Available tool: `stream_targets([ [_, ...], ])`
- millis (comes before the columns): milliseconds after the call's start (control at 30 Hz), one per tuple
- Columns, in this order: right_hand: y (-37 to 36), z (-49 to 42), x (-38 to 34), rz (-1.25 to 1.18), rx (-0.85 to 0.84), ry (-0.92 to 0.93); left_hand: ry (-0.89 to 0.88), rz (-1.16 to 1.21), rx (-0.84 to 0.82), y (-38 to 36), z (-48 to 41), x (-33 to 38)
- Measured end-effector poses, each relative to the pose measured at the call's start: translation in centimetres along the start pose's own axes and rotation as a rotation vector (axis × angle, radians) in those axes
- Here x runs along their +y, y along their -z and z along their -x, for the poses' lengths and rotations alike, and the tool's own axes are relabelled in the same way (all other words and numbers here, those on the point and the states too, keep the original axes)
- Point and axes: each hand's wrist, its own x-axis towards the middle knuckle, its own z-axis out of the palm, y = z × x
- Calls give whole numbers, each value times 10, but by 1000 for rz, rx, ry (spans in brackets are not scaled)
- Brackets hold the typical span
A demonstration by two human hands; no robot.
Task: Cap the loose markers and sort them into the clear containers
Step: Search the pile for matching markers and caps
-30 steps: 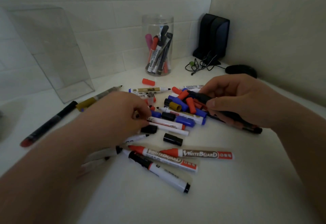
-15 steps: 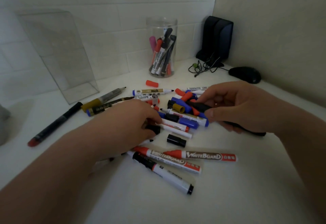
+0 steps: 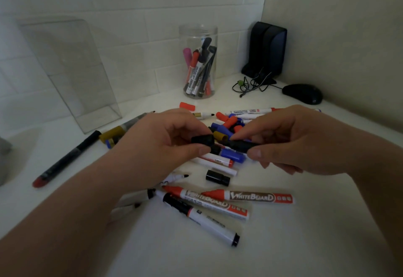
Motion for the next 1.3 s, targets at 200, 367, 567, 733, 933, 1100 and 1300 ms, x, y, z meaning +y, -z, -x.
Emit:
stream_targets([
  [200, -5, 0, -3, 68, -3, 6, 6, 8, -50, -3, 2, 6],
  [367, -15, 0, -8, 239, 81, 70, 43, 56, -80, -9, 5, 9],
  [567, -18, 2, -14, 365, 240, 142, 110, 257, -74, -13, 5, 13],
  [733, -21, 3, -14, 557, 301, 271, 100, 403, -129, -22, 9, 10],
  [933, -25, 3, -14, 541, 314, 340, 12, 387, -145, -20, 13, 10],
  [1100, -18, 3, -15, -101, 79, 187, -81, 212, -160, -16, 17, 13],
  [1300, -27, -11, -6, -429, 51, 44, -26, 372, -3, -21, 8, 13],
])
